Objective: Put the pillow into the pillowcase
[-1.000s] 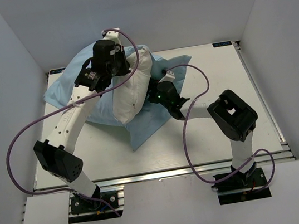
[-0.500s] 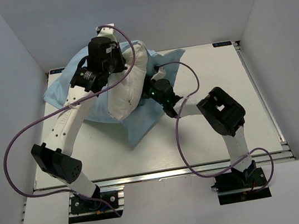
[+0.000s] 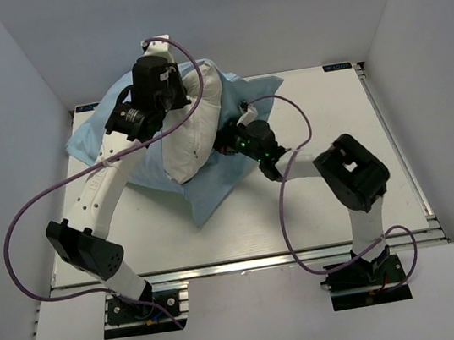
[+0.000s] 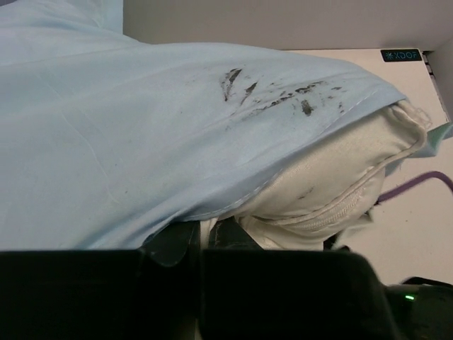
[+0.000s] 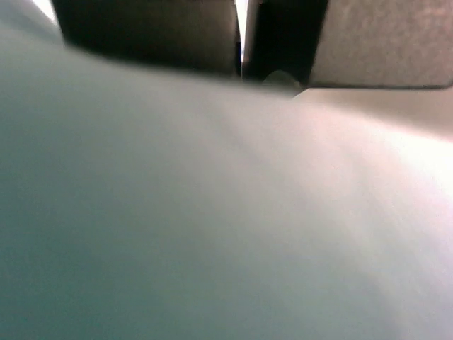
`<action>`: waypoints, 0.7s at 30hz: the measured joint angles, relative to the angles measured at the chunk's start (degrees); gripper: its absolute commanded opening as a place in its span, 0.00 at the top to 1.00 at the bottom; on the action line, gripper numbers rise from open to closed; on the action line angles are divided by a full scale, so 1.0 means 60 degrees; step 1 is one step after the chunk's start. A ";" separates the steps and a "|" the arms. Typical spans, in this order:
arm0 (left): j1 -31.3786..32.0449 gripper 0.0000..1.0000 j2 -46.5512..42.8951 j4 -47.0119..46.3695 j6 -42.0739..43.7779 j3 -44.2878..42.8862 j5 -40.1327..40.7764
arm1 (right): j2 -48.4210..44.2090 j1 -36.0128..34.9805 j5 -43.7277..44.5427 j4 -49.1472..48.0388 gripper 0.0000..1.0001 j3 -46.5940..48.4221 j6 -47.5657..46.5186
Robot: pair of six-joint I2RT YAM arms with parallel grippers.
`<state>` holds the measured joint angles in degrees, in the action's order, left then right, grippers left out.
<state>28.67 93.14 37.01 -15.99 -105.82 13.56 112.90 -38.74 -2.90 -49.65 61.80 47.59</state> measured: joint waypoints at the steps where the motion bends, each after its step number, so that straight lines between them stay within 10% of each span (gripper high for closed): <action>1: 0.0004 1.00 0.0011 -0.0029 -0.0011 0.0025 0.0084 | -0.0364 0.0124 -0.0350 0.0200 1.00 -0.0299 -0.0015; 21: 0.0295 1.00 0.1388 -0.2754 -0.0681 0.1945 0.0780 | -0.7220 0.1326 -0.1494 0.7522 0.88 -0.3013 -0.3166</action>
<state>30.44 101.47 20.49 -20.08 -94.15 18.24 69.58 -30.79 -11.86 -4.51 43.72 28.60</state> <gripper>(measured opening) 0.111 0.113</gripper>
